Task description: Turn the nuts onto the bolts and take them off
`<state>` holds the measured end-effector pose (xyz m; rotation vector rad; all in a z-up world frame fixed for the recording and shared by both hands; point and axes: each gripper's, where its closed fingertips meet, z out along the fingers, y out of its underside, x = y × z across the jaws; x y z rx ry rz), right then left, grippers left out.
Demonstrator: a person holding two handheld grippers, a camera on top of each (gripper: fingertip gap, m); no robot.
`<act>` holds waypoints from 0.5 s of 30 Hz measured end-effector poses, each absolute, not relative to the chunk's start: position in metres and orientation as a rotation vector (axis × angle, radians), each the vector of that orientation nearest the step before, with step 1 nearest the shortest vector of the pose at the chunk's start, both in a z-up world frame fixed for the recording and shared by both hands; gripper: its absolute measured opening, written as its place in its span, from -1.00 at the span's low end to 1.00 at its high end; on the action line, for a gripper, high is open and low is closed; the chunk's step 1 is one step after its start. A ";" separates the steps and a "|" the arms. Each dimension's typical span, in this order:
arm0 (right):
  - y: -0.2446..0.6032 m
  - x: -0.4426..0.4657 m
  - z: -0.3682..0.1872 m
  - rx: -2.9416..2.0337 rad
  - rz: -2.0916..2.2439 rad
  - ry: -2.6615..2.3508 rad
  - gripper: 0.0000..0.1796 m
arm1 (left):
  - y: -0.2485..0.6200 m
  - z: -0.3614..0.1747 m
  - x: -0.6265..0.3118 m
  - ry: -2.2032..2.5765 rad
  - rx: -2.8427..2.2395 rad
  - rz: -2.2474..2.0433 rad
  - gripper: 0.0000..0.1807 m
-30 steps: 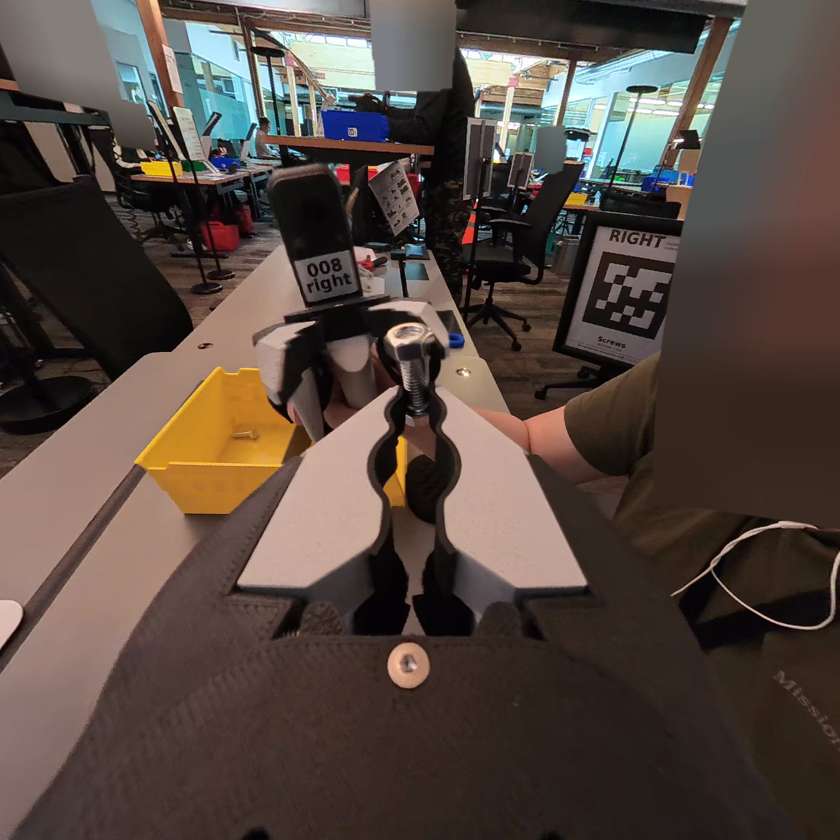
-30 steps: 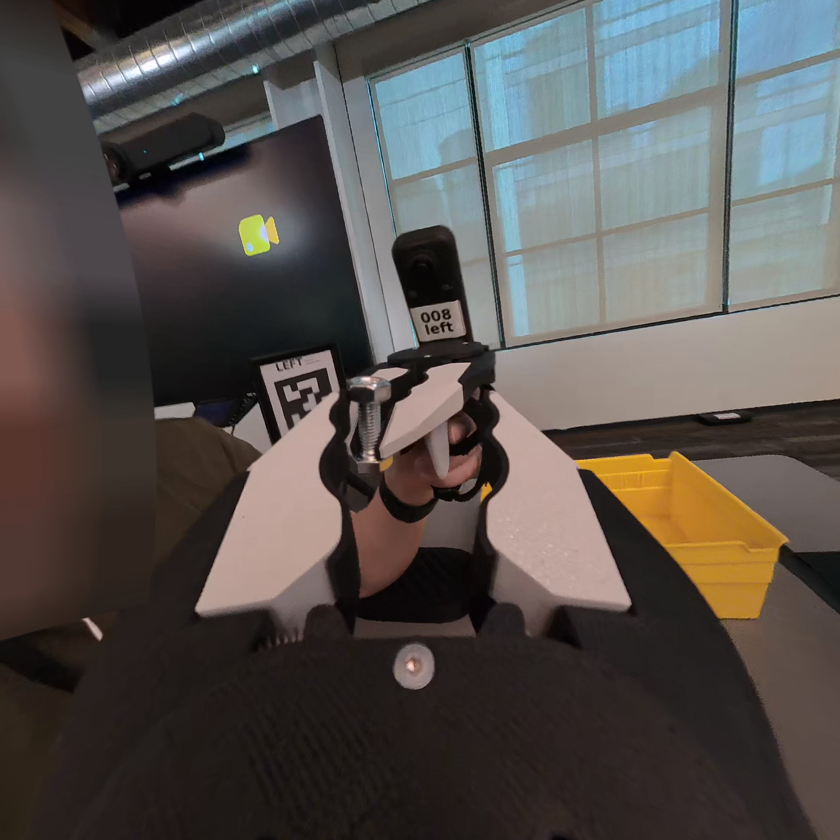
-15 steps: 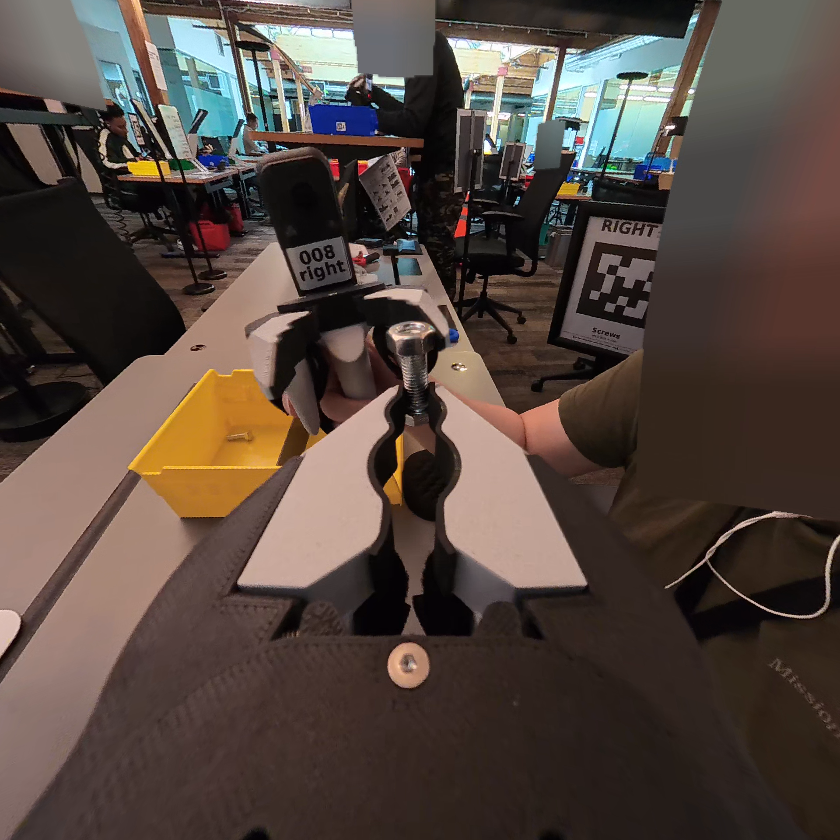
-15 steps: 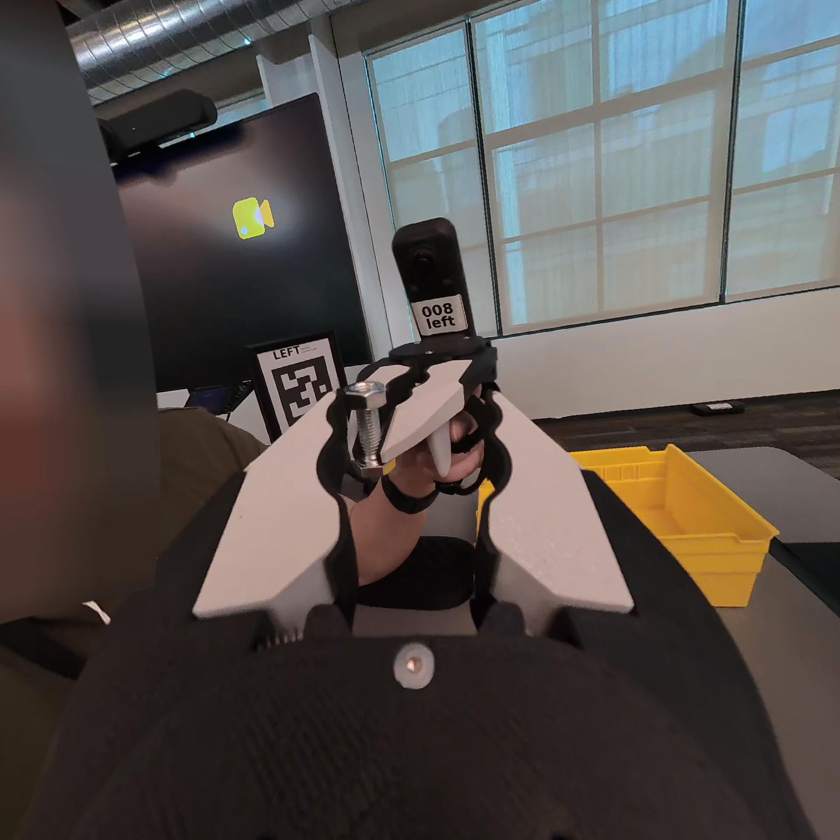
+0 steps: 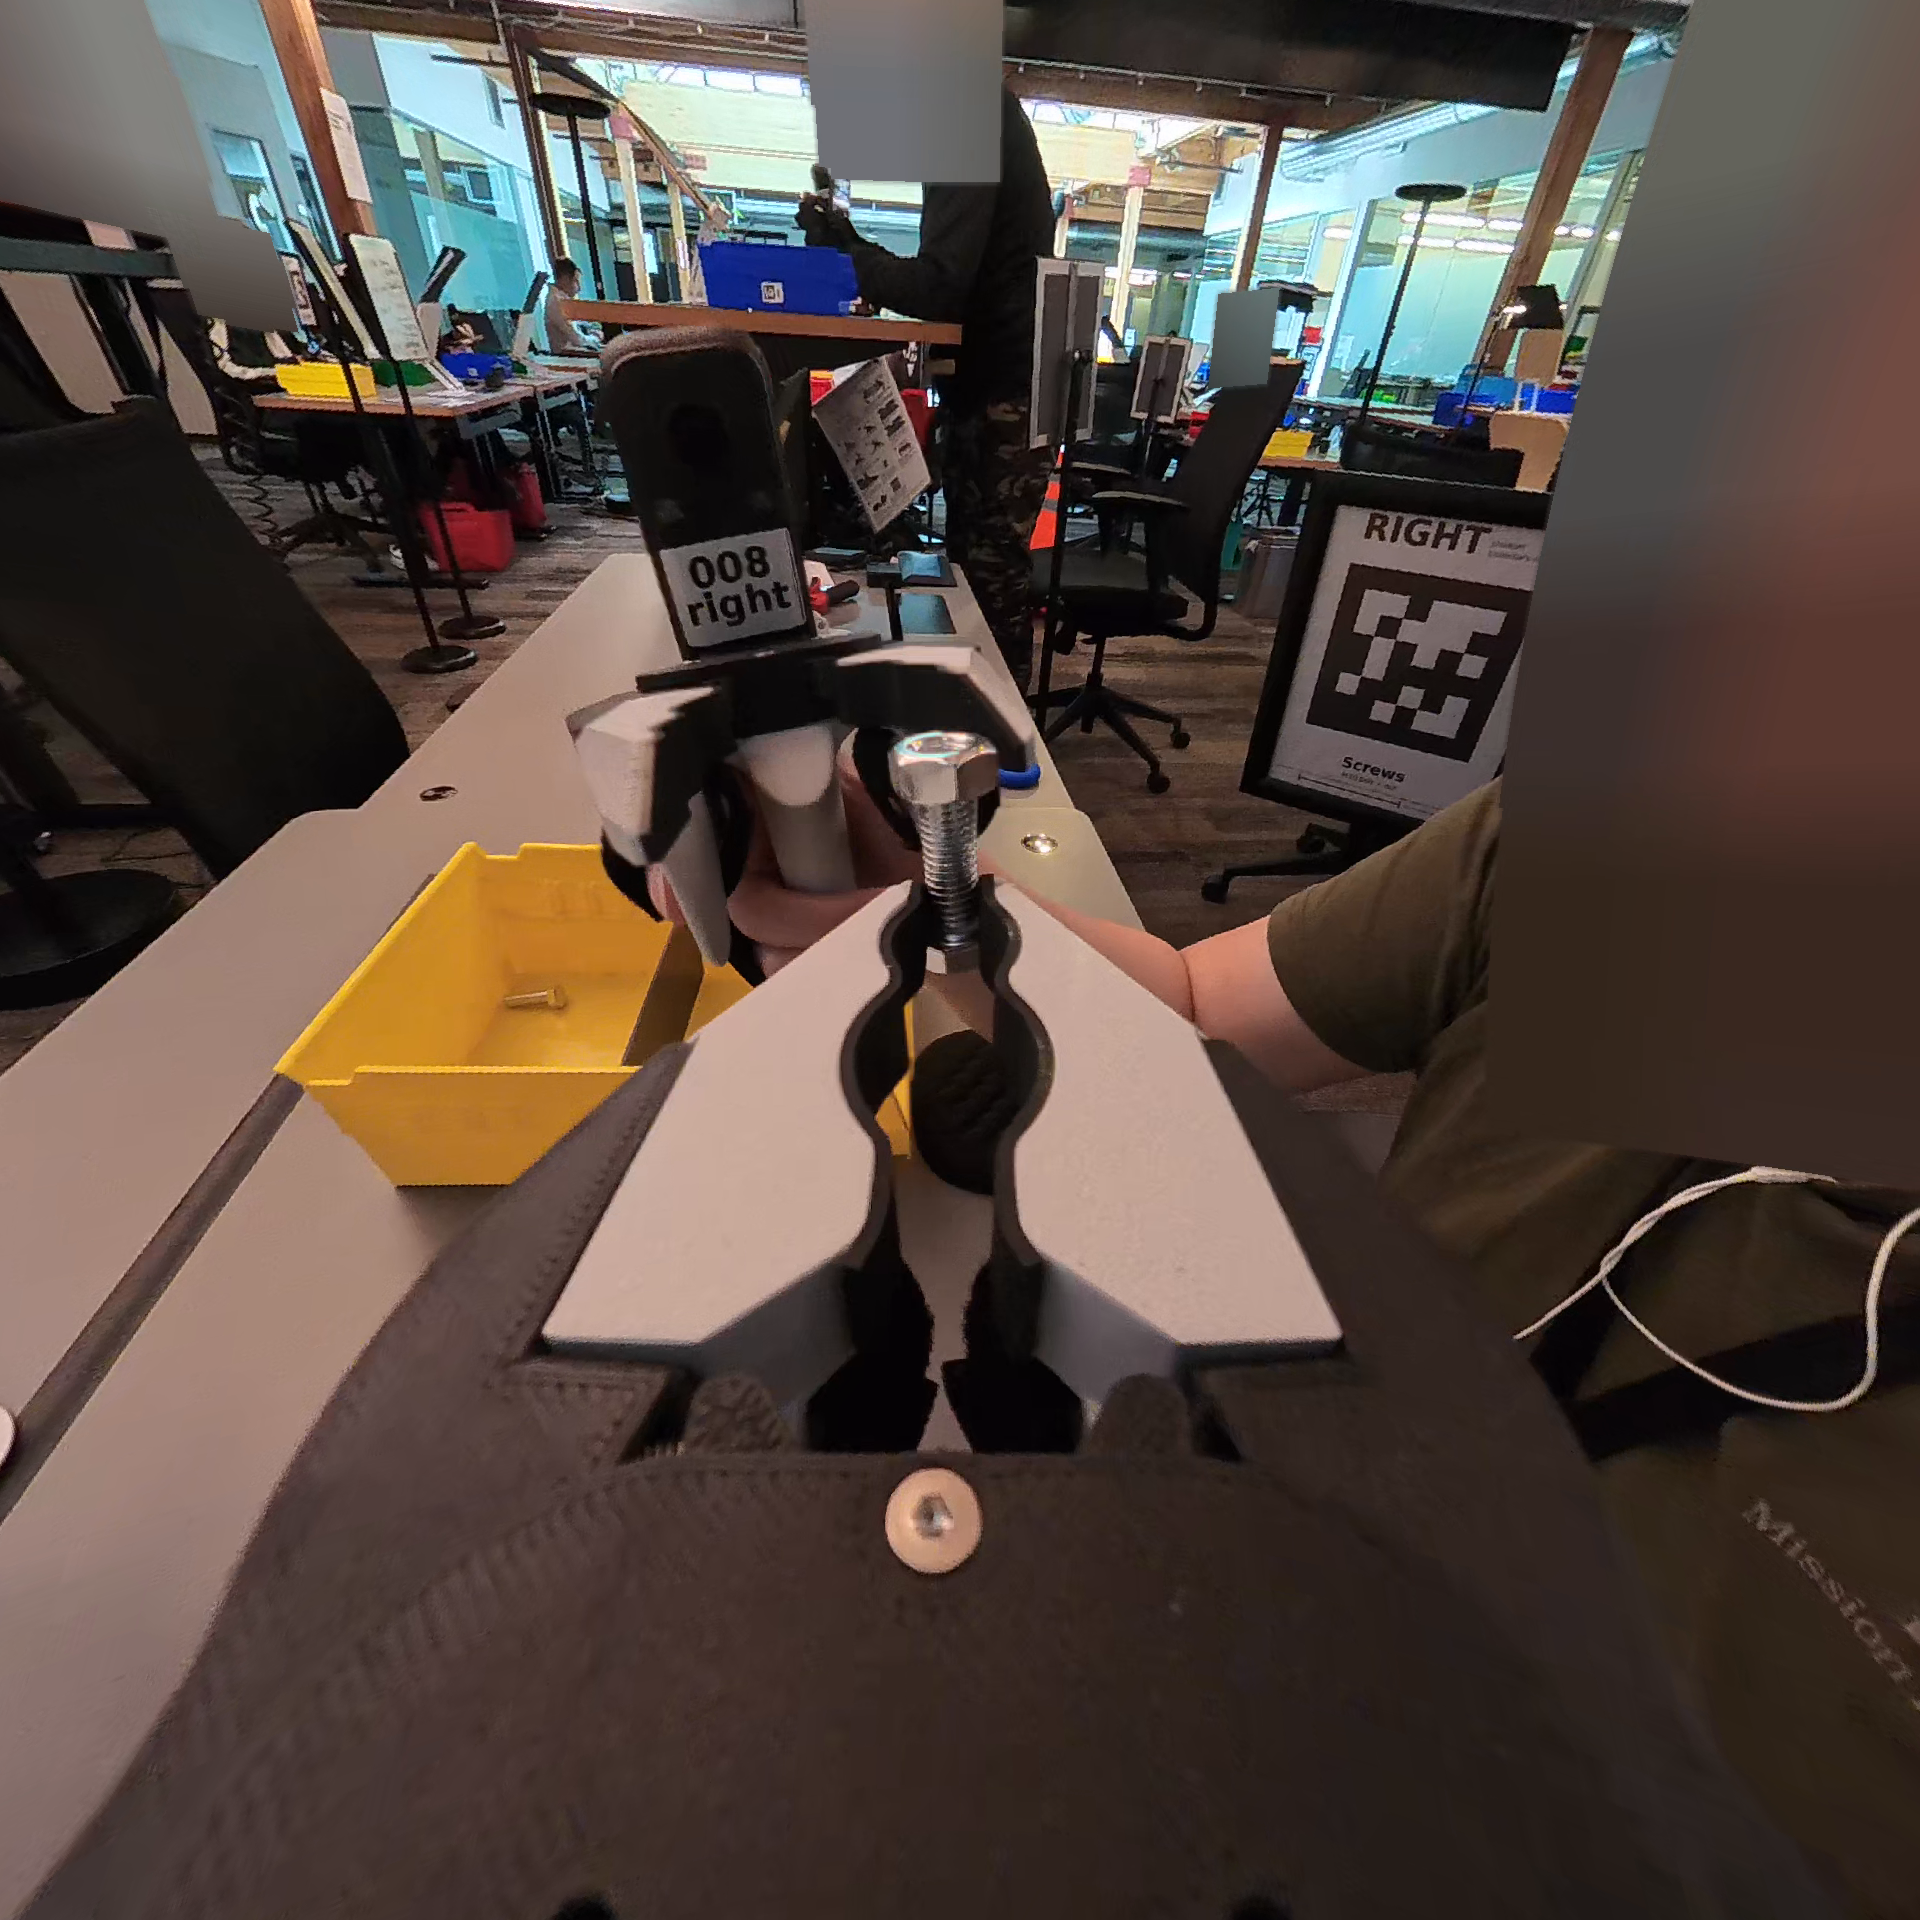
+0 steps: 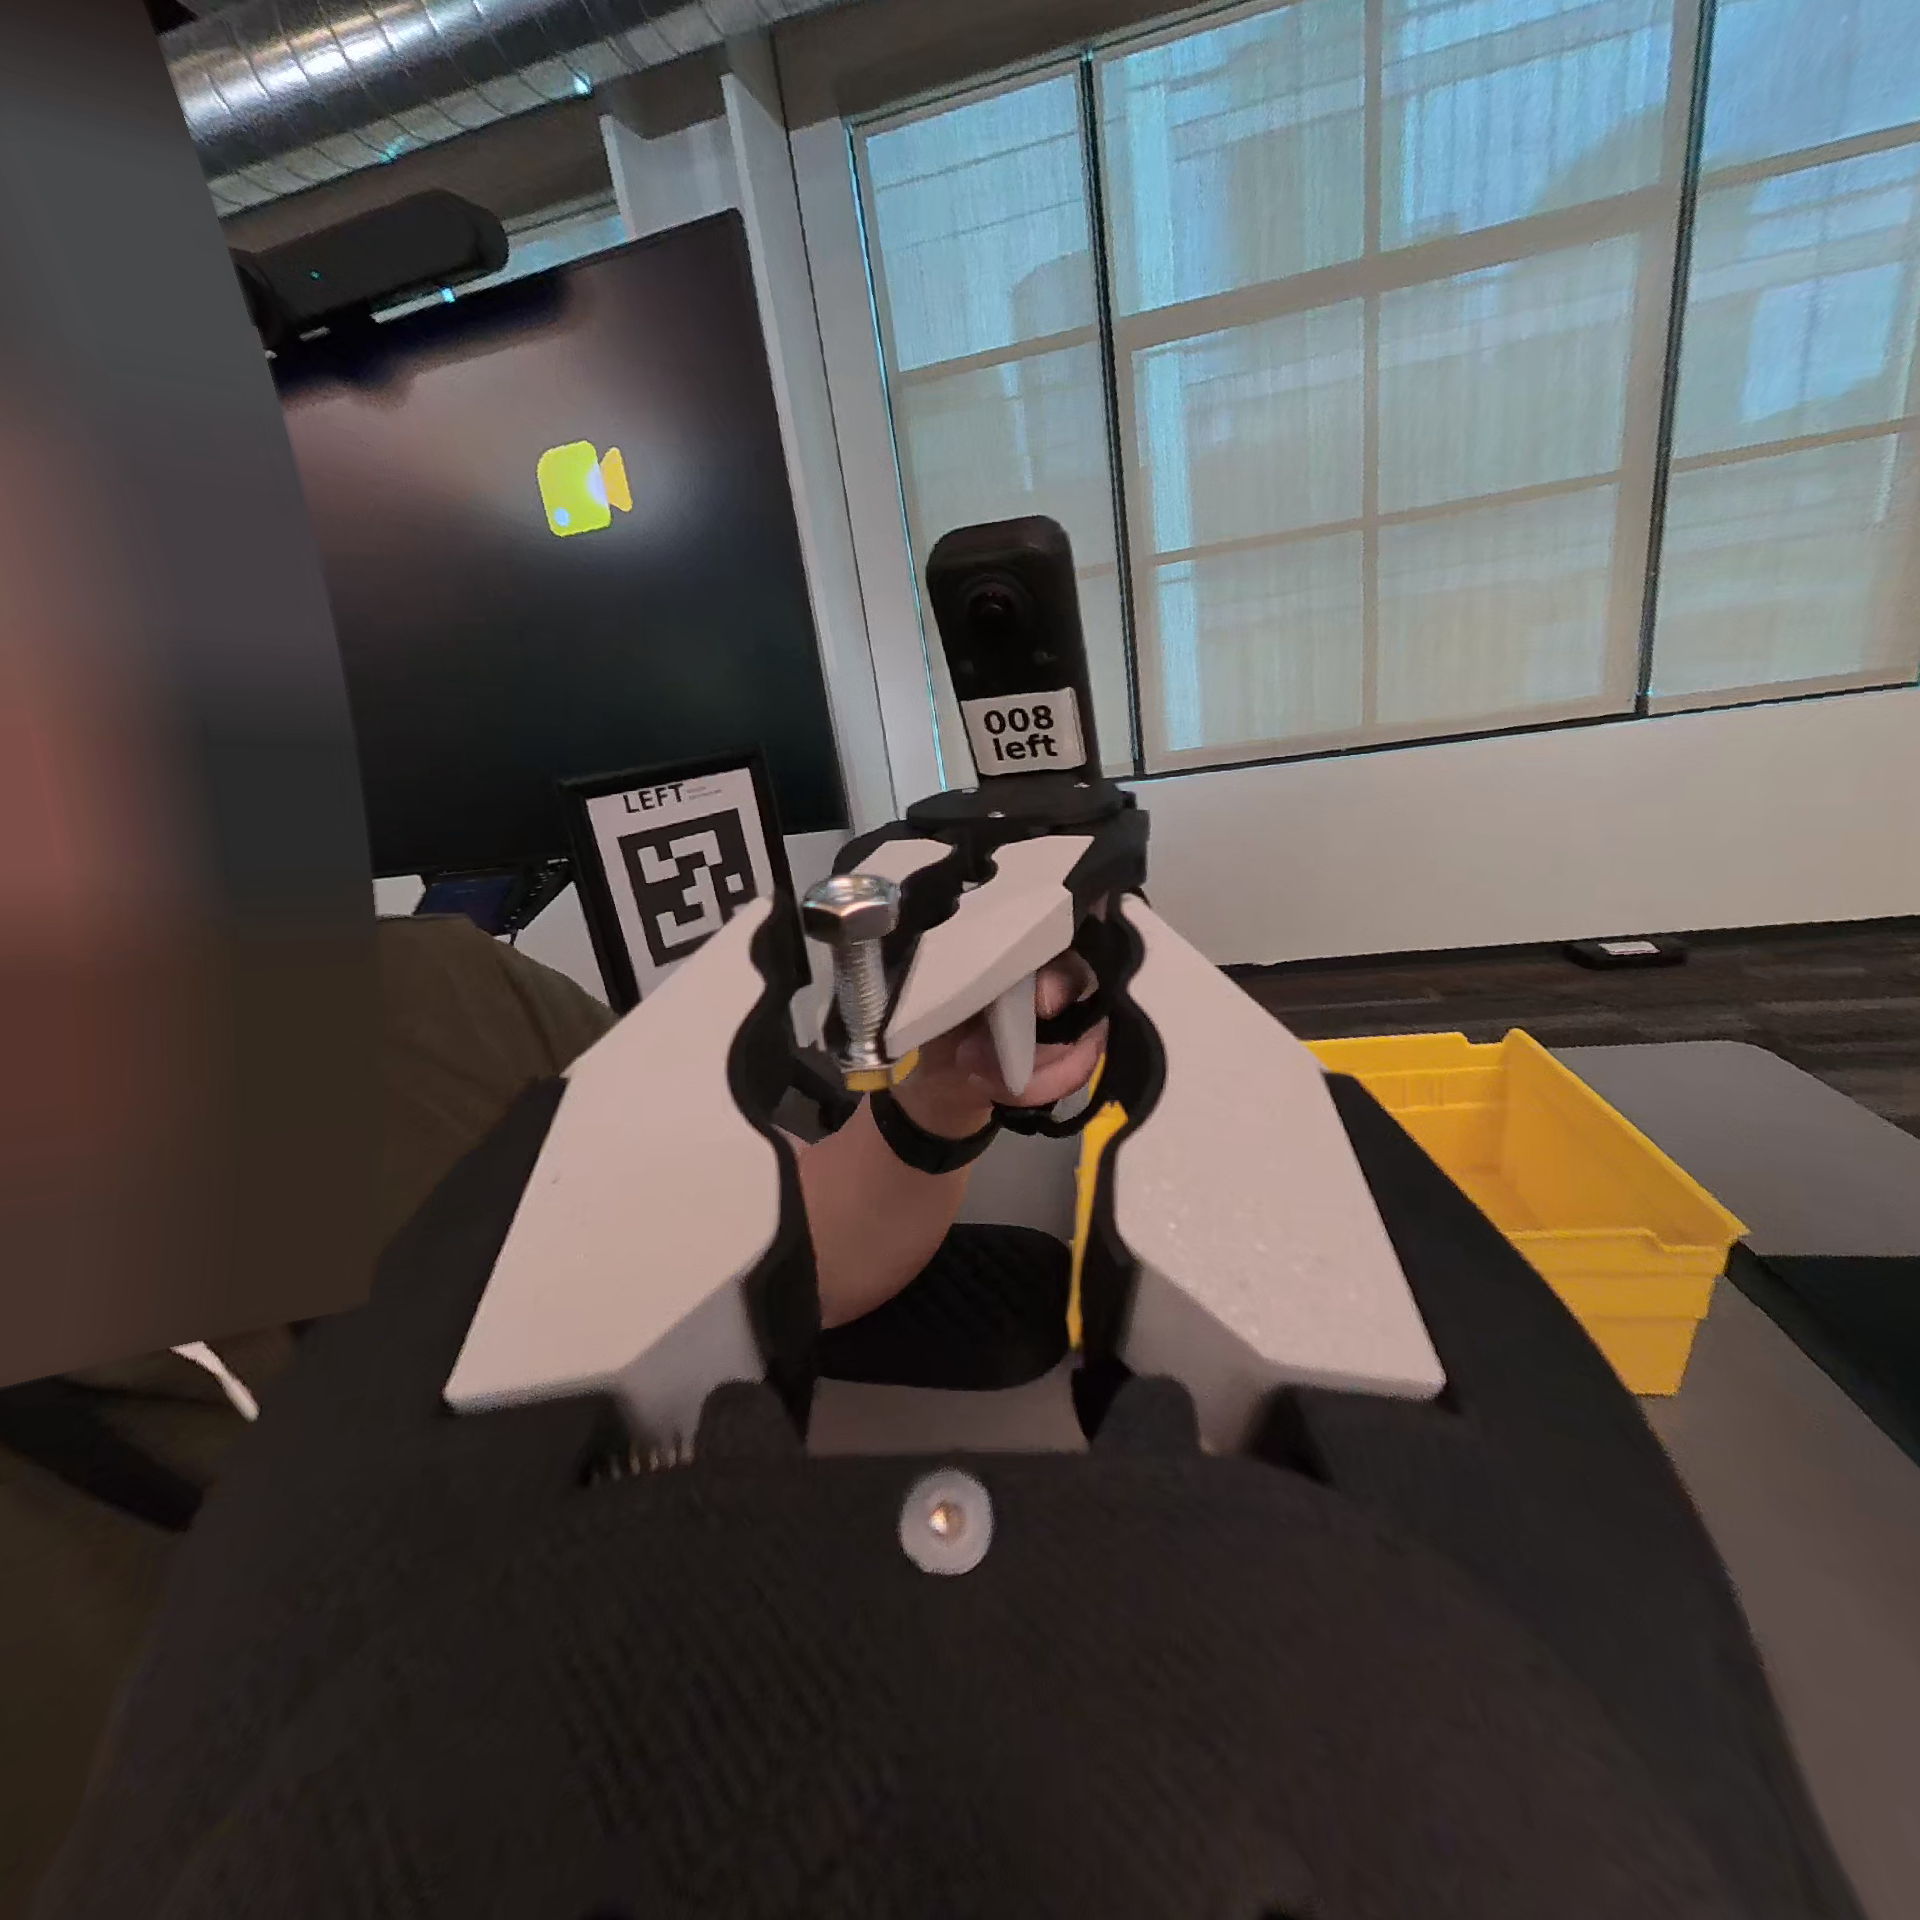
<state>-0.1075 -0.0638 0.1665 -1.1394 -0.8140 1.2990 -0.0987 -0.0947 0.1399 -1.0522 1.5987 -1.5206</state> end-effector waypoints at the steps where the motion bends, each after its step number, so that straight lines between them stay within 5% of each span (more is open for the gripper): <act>1: -0.062 -0.107 0.165 -1.142 1.278 -0.814 -0.35 | -0.096 0.140 -0.098 1.603 -1.050 -1.525 -0.92; 15: -0.063 -0.105 0.165 -1.139 1.227 -0.836 -0.38 | -0.095 0.139 -0.098 1.605 -1.052 -1.557 -0.92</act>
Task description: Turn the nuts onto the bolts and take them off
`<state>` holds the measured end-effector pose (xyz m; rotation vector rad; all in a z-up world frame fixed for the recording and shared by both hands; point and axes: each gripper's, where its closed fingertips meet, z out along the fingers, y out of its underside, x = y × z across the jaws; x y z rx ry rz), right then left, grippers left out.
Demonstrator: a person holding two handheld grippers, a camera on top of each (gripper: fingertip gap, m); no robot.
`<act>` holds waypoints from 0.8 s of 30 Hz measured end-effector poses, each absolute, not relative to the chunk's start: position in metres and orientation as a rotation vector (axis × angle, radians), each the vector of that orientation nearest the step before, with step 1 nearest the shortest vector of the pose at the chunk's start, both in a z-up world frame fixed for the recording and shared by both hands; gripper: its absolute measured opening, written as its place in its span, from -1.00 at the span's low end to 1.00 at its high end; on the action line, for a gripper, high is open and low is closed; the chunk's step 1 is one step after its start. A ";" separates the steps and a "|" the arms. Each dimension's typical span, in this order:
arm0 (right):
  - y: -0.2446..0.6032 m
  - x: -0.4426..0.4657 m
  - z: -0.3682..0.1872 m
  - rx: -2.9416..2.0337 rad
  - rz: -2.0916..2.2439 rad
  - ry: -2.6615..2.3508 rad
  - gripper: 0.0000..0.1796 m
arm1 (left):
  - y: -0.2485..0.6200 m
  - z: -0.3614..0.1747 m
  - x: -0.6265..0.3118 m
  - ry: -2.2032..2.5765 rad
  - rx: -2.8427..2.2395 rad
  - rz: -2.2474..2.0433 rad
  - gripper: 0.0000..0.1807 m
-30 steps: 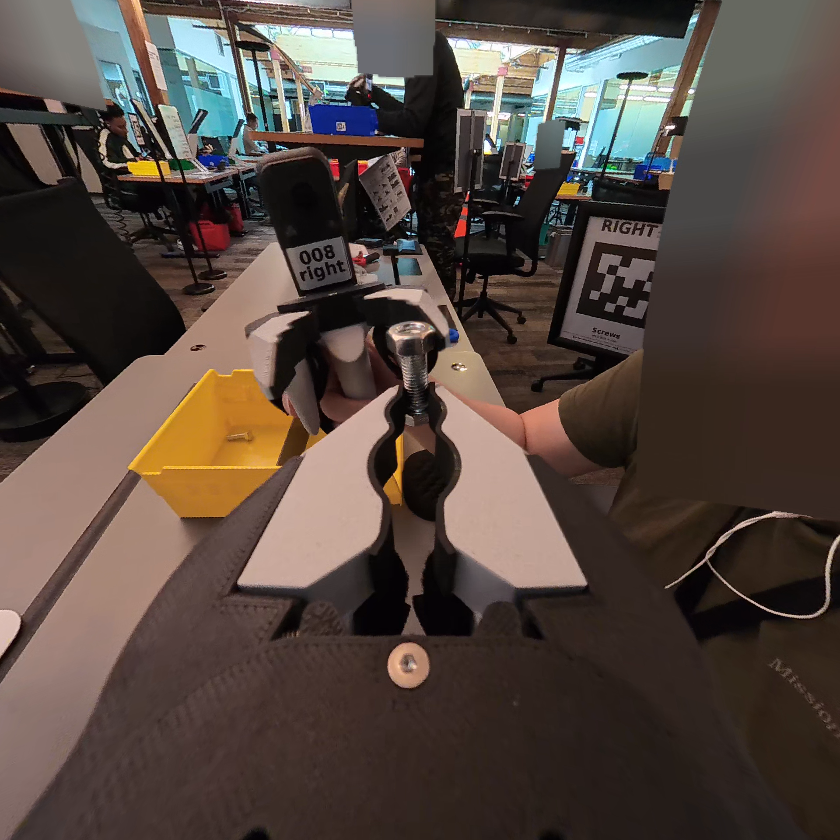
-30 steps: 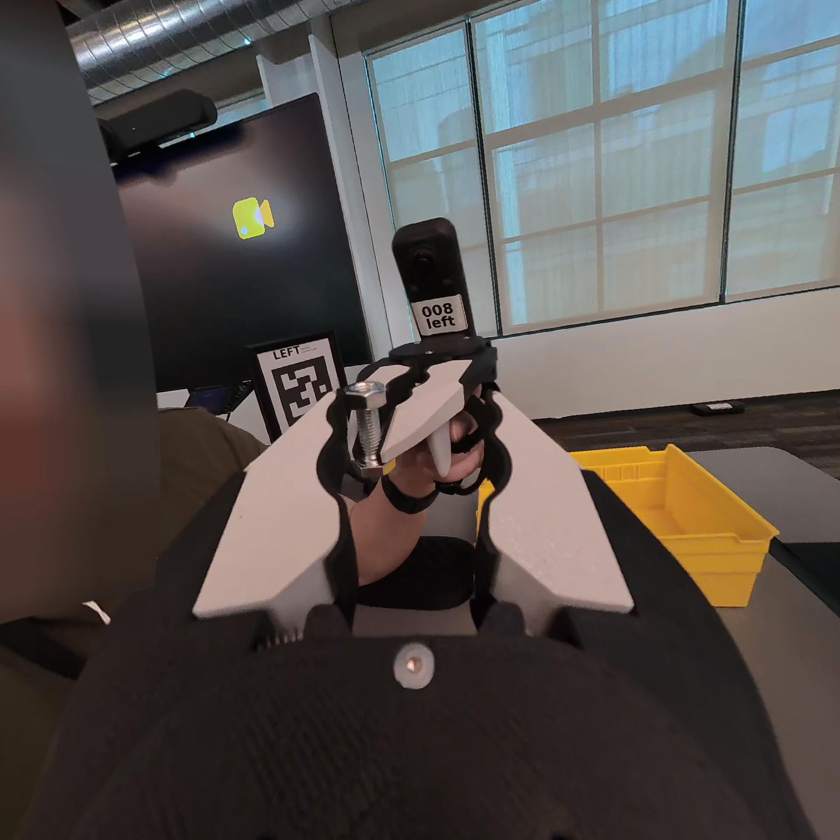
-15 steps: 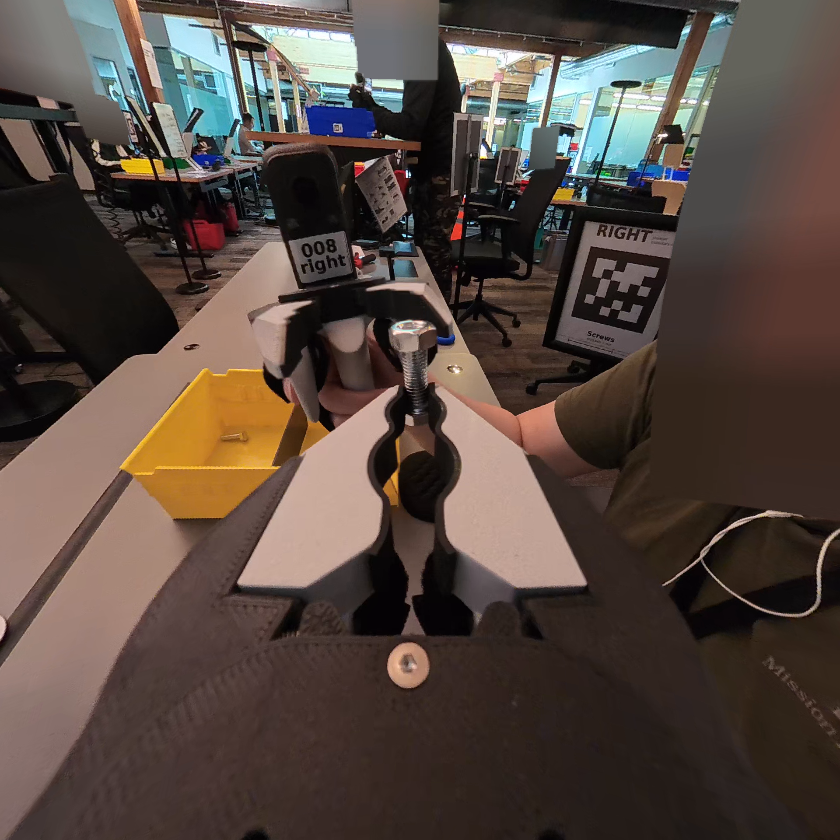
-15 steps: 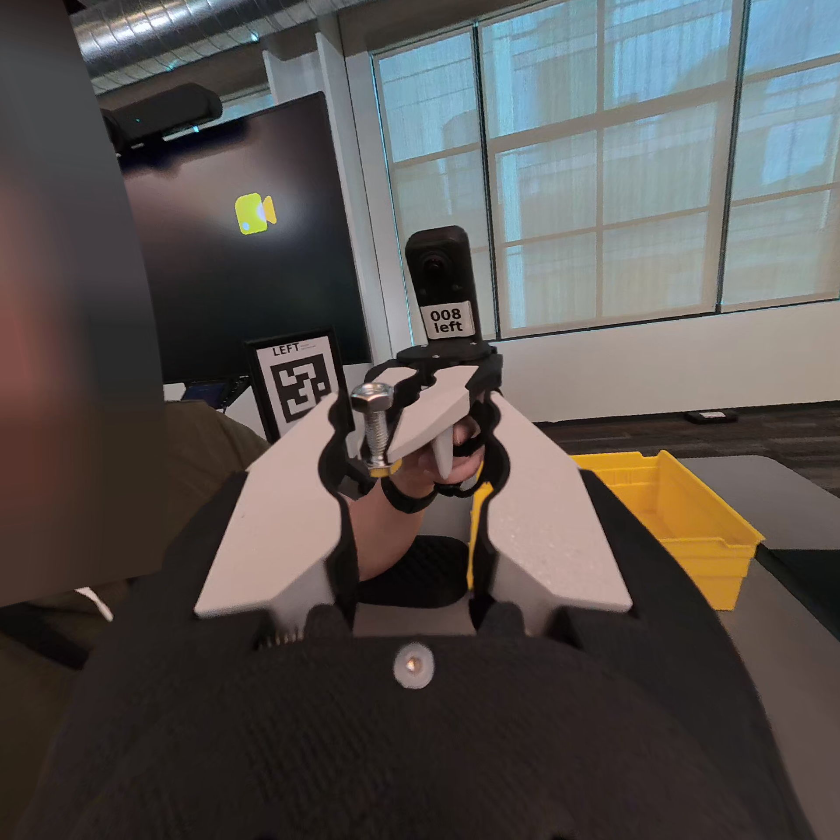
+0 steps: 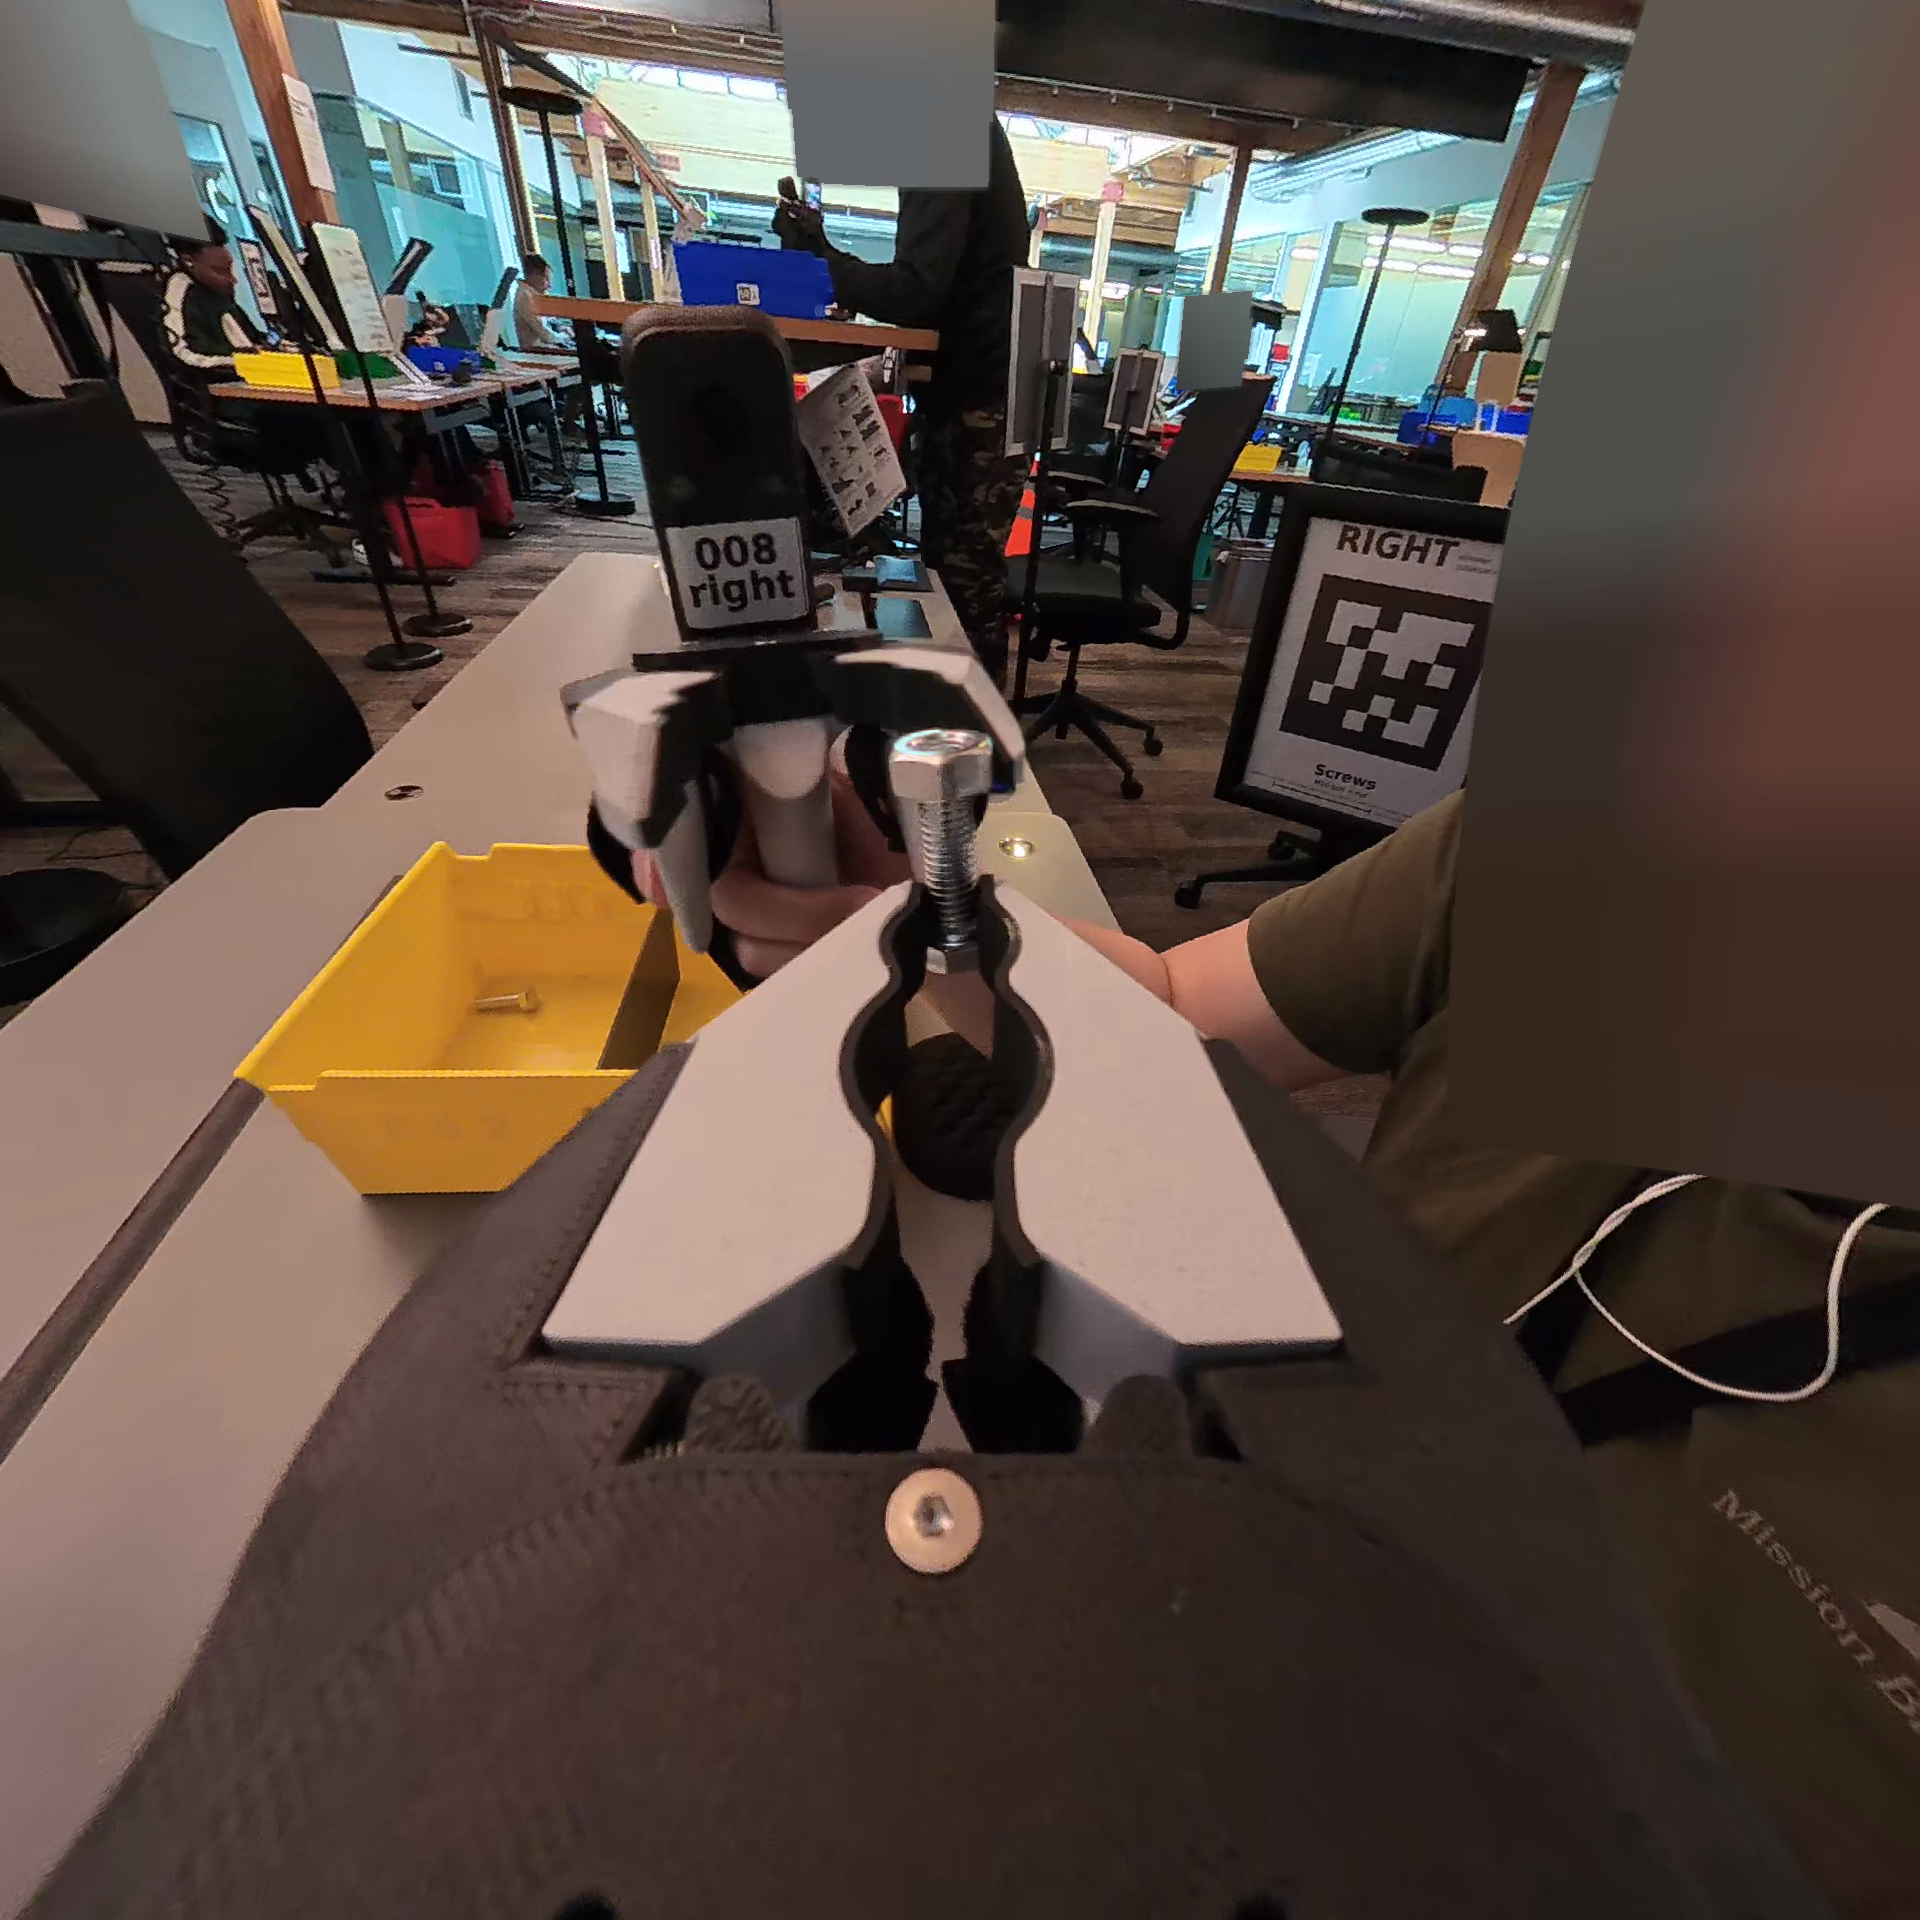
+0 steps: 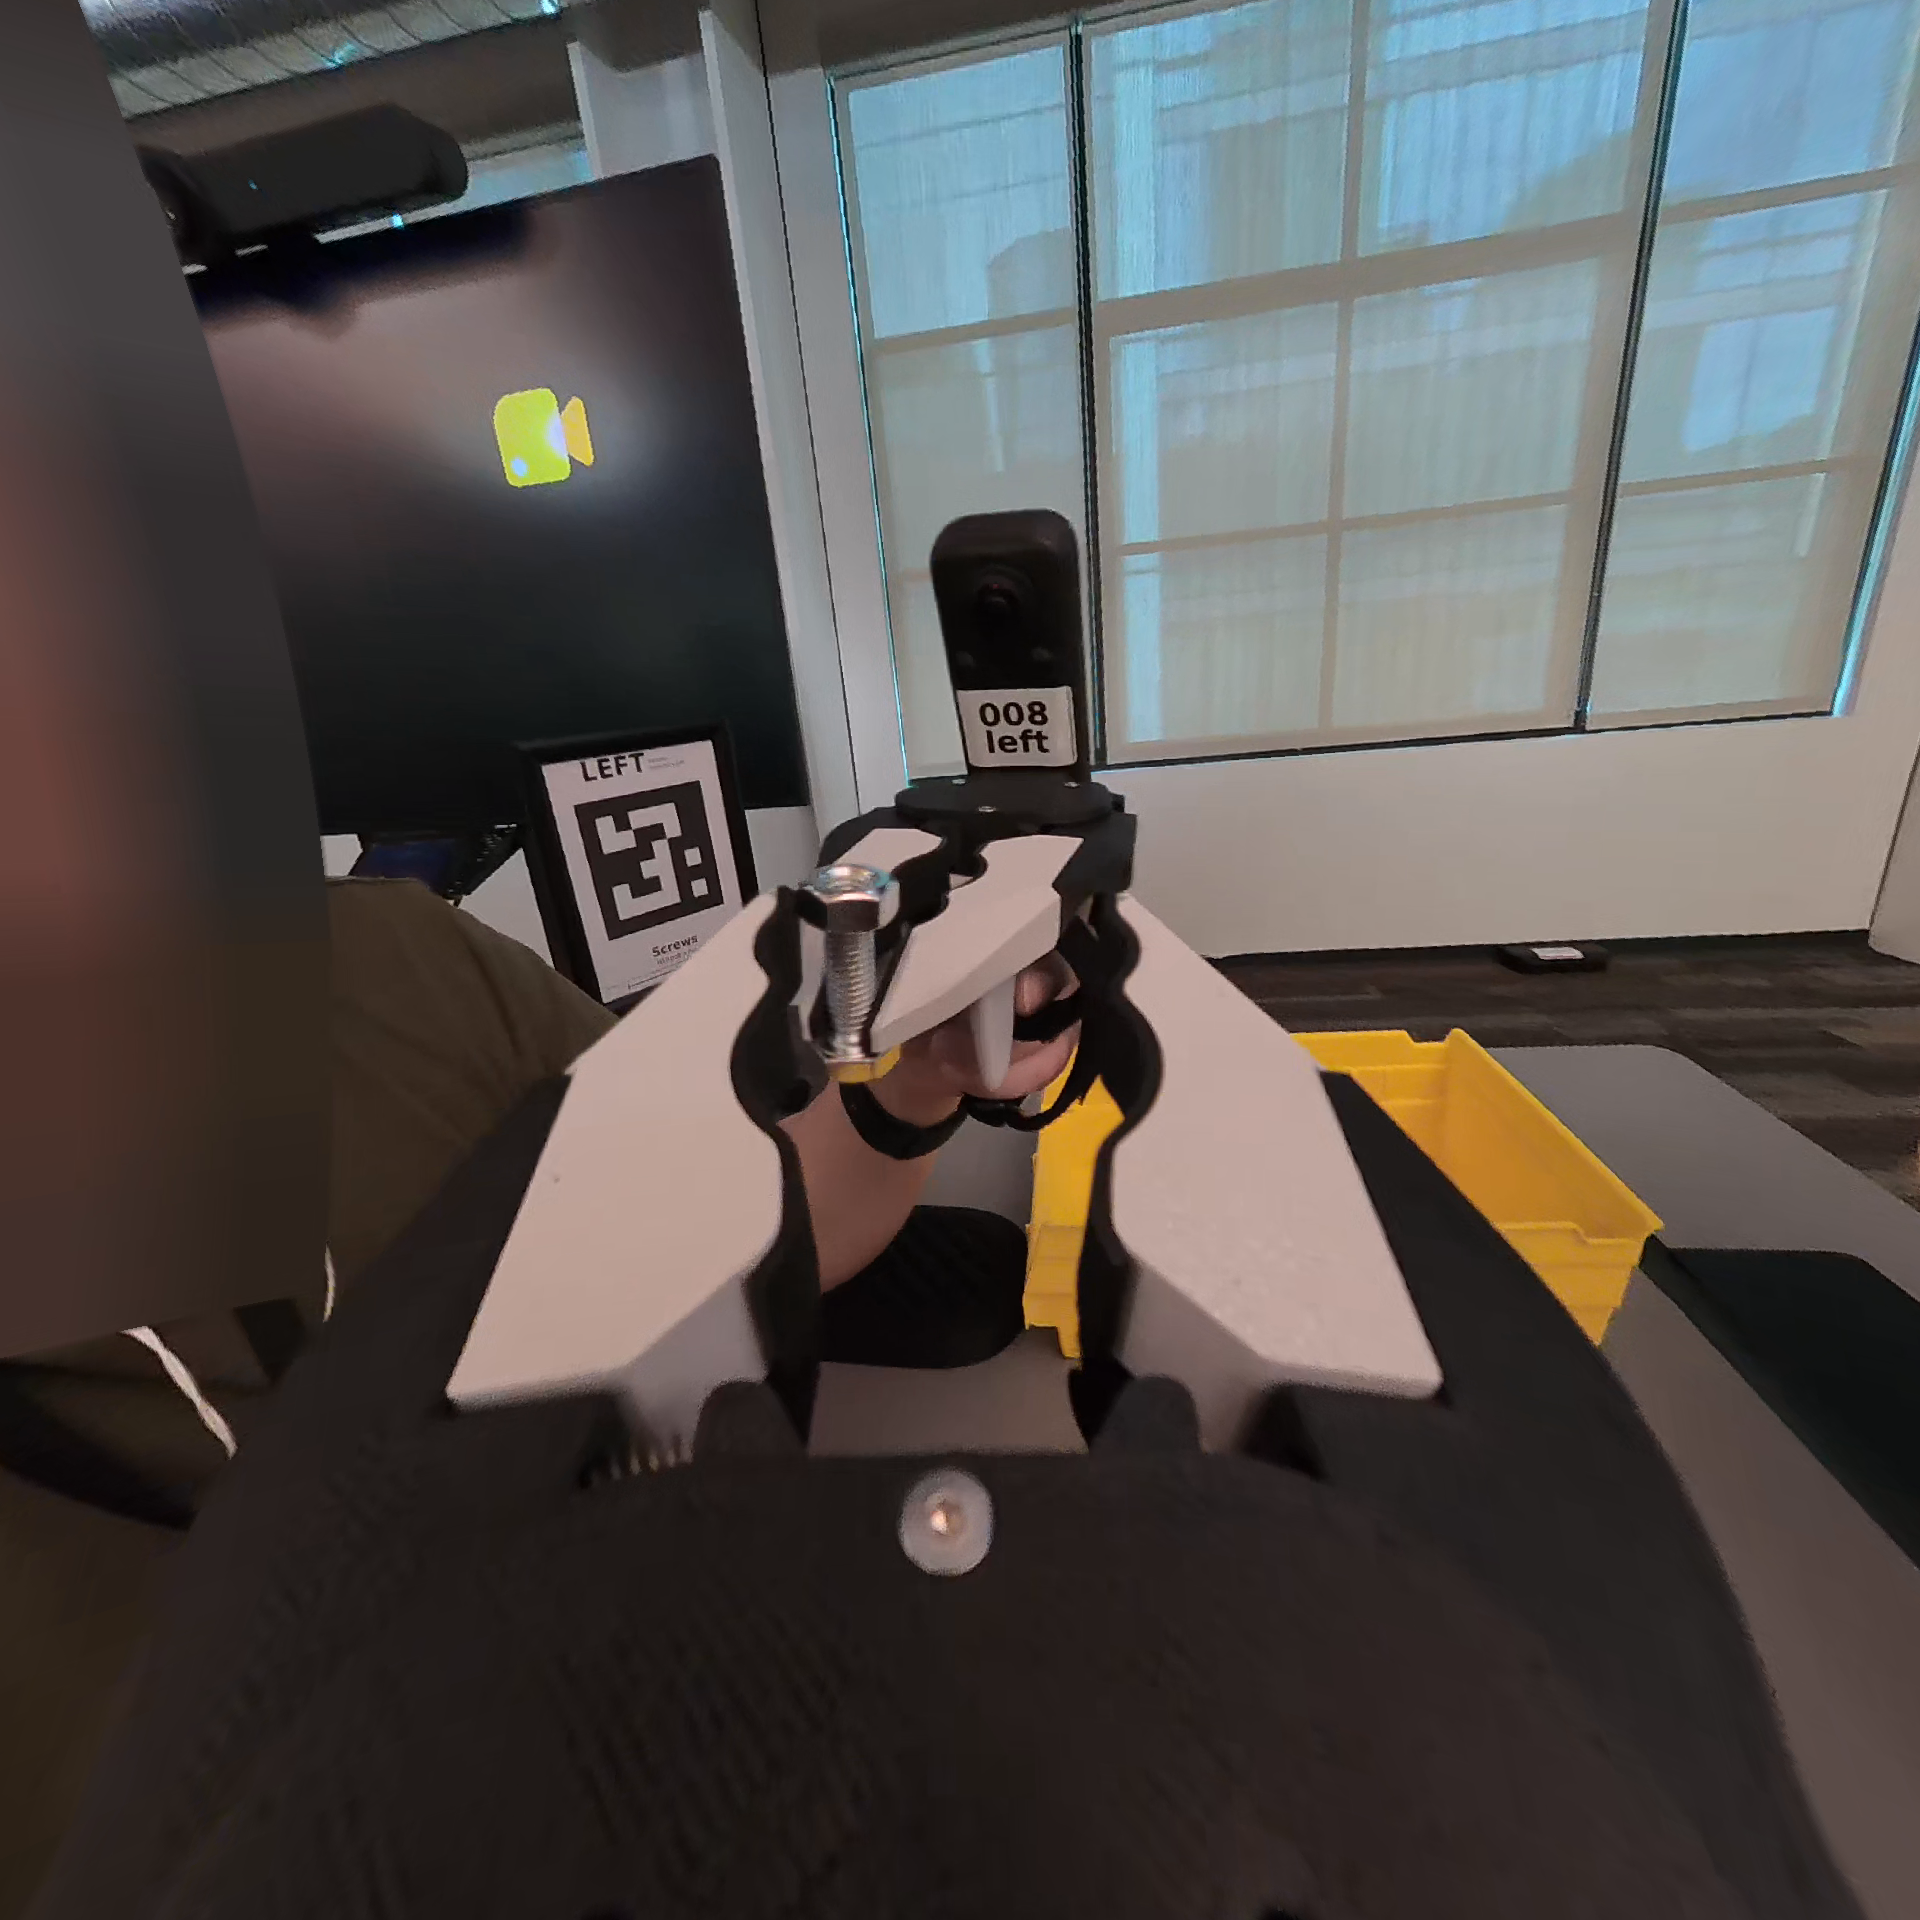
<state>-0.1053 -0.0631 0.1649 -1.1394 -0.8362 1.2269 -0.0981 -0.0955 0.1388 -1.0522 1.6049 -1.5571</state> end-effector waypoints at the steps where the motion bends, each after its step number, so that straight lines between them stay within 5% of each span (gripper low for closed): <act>1: -0.062 -0.104 0.164 -1.139 1.235 -0.830 -0.37 | -0.096 0.138 -0.097 1.609 -1.054 -1.549 -0.91; 13: -0.070 -0.109 0.169 -1.130 1.208 -0.858 -0.40 | -0.091 0.140 -0.099 1.588 -1.069 -1.545 -0.92; 20: -0.073 -0.115 0.164 -1.129 1.227 -0.899 -0.81 | -0.090 0.136 -0.096 1.594 -1.081 -1.516 -0.92; 24: -0.077 -0.114 0.164 -1.106 1.245 -0.931 -0.81 | -0.092 0.136 -0.097 1.610 -1.078 -1.580 -0.92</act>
